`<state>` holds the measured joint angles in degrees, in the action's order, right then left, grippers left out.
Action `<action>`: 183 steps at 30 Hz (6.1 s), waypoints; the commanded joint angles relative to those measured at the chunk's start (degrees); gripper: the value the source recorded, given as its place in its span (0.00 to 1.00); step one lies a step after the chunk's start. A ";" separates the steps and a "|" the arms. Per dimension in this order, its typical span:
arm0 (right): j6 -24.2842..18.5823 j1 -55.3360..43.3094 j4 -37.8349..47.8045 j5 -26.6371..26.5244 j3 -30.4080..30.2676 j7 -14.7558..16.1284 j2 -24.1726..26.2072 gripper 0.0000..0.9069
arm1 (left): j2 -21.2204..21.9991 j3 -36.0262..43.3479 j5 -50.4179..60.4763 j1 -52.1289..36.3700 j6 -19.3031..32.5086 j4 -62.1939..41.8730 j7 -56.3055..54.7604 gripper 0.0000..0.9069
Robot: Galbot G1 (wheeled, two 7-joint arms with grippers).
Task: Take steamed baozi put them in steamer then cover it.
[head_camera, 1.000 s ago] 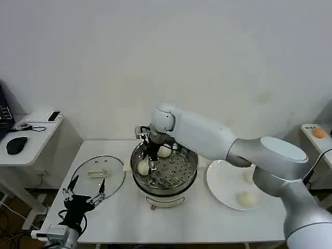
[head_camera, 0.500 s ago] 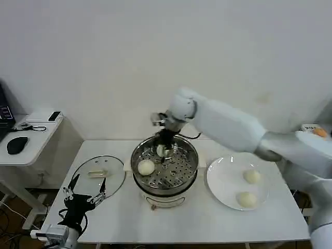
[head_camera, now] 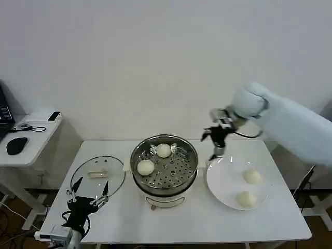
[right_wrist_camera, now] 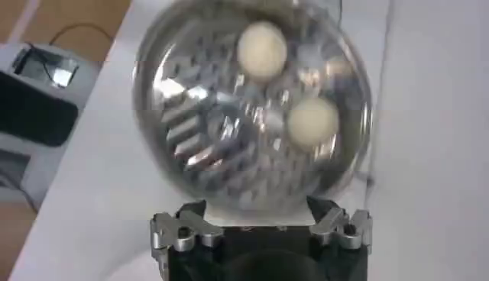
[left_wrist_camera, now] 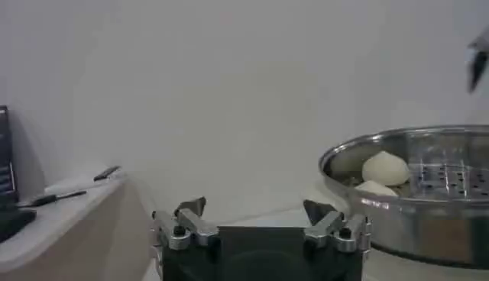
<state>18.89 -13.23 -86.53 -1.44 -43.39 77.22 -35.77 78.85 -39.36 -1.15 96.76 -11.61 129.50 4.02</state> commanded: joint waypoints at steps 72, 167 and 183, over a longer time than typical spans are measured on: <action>-4.34 20.23 11.07 16.82 1.71 -0.42 -1.85 1.00 | 0.51 1.12 1.83 -2.76 0.60 -8.28 0.36 1.00; -44.43 -0.93 4.51 15.48 -7.70 2.67 -32.05 0.78 | 4.45 -0.56 2.36 -0.70 1.79 -5.89 -1.17 1.00; -43.51 0.84 4.78 15.08 -8.14 2.09 -33.07 0.79 | 4.04 -0.57 2.28 -0.96 1.78 -6.16 -1.07 1.00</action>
<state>-24.45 -12.85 -81.30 13.26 -51.31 79.48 -68.65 82.91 -39.98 1.11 95.68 -9.76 123.19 2.90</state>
